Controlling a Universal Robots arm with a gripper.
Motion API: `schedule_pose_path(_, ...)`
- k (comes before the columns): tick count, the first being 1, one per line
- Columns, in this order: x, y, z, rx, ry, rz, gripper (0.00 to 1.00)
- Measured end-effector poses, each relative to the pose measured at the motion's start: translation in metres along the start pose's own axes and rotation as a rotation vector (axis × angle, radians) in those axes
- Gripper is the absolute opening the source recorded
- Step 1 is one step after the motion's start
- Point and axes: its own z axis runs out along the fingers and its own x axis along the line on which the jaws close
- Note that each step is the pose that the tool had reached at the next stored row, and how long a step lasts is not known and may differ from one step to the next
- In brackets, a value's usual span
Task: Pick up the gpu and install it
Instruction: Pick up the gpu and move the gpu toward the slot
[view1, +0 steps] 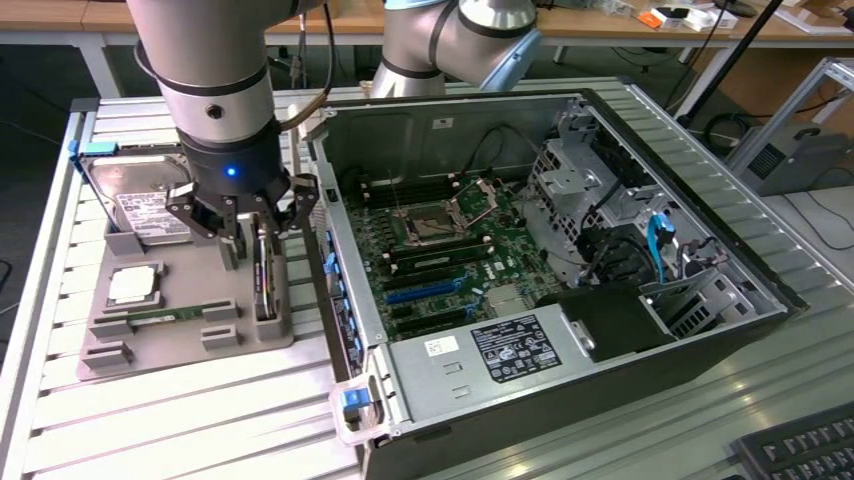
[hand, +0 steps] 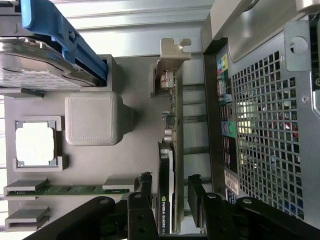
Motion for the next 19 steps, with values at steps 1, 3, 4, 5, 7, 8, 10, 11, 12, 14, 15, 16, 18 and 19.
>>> schedule_pose_path(1,0.0,0.0,0.0003,0.0,0.0001,0.0,0.42)
schedule_pose_path(3,0.0,-0.0001,0.001,0.0002,0.0,0.0,0.42)
schedule_pose_path(4,0.0,-0.0001,0.0012,0.0002,0.0001,0.0,0.42)
schedule_pose_path(5,0.0,-0.0001,0.0014,0.0003,0.0,0.0,0.42)
schedule_pose_path(7,0.0,-0.0001,0.0017,0.0003,0.0,0.0,0.42)
schedule_pose_path(8,0.0001,-0.0001,0.002,0.0003,0.0,0.0,0.42)
schedule_pose_path(10,0.0001,-0.0001,0.0025,0.0008,0.0,0.0,0.42)
schedule_pose_path(11,0.0001,-0.0001,0.0028,0.0012,-0.0001,0.0,0.42)
schedule_pose_path(12,0.0001,-0.0001,0.003,0.0018,-0.0001,0.0,0.42)
schedule_pose_path(14,0.0001,-0.0002,0.0034,0.0021,-0.0002,0.0,0.42)
schedule_pose_path(15,0.0001,-0.0002,0.0036,0.0024,-0.0002,0.0,0.42)
schedule_pose_path(16,0.0001,-0.0002,0.0037,0.0026,-0.0002,0.0,0.42)
schedule_pose_path(18,0.0001,-0.0002,0.004,0.0033,-0.0002,0.0,0.42)
schedule_pose_path(19,0.0001,-0.0002,0.0043,0.0038,-0.0003,0.0,0.42)
